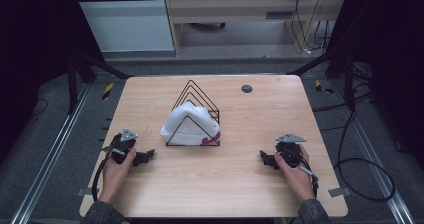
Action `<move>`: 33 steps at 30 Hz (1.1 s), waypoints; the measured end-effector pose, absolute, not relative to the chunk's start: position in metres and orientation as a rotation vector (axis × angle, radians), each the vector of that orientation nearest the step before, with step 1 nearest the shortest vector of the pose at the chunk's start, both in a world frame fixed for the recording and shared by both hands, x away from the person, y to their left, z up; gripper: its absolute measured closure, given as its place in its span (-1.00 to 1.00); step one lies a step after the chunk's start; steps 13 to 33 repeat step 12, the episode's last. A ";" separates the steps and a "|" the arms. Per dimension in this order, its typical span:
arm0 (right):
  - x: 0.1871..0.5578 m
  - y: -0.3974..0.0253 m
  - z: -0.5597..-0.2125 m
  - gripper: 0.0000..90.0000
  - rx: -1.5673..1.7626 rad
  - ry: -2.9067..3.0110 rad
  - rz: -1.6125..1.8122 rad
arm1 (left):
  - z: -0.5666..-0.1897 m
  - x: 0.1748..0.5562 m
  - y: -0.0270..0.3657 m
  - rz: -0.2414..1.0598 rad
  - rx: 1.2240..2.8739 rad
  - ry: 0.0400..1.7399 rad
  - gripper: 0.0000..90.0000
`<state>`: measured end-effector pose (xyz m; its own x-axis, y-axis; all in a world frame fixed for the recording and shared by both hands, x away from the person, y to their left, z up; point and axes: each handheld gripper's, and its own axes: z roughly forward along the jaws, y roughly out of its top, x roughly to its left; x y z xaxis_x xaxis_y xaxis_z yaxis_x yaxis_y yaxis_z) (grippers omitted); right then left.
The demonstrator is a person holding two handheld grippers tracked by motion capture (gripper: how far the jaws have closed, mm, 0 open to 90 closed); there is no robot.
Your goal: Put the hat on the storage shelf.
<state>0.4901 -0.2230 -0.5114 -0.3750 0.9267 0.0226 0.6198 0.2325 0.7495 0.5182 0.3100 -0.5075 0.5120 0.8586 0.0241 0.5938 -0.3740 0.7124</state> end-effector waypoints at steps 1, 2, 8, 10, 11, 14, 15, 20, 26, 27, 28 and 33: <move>0.490 -0.221 -0.512 -0.77 1.419 2.080 0.942 | -0.508 0.518 0.310 0.522 2.105 1.179 -1.00; 0.490 -0.219 -0.511 -0.79 1.413 2.087 0.923 | -0.508 0.518 0.310 0.521 2.106 1.179 -1.00; 0.489 -0.213 -0.512 -0.83 1.447 2.054 0.904 | -0.508 0.520 0.308 0.523 2.092 1.204 -1.00; 0.489 -0.211 -0.512 -0.84 1.469 2.035 0.895 | -0.508 0.520 0.307 0.525 2.088 1.209 -1.00; 0.489 -0.211 -0.512 -0.85 1.475 2.030 0.891 | -0.508 0.520 0.307 0.527 2.087 1.211 -1.00; 0.489 -0.210 -0.512 -0.85 1.481 2.026 0.888 | -0.508 0.520 0.307 0.527 2.086 1.211 -1.00; 0.489 -0.210 -0.512 -0.85 1.481 2.026 0.888 | -0.508 0.520 0.307 0.527 2.086 1.211 -1.00; 0.489 -0.210 -0.512 -0.85 1.481 2.026 0.888 | -0.508 0.520 0.307 0.527 2.086 1.211 -1.00; 0.489 -0.210 -0.512 -0.85 1.481 2.026 0.888 | -0.508 0.520 0.307 0.527 2.086 1.211 -1.00; 0.489 -0.210 -0.512 -0.85 1.481 2.026 0.888 | -0.508 0.520 0.307 0.527 2.086 1.211 -1.00; 0.489 -0.210 -0.512 -0.85 1.481 2.026 0.888 | -0.508 0.520 0.307 0.527 2.086 1.211 -1.00; 0.489 -0.210 -0.512 -0.85 1.481 2.026 0.888 | -0.508 0.520 0.307 0.527 2.086 1.211 -1.00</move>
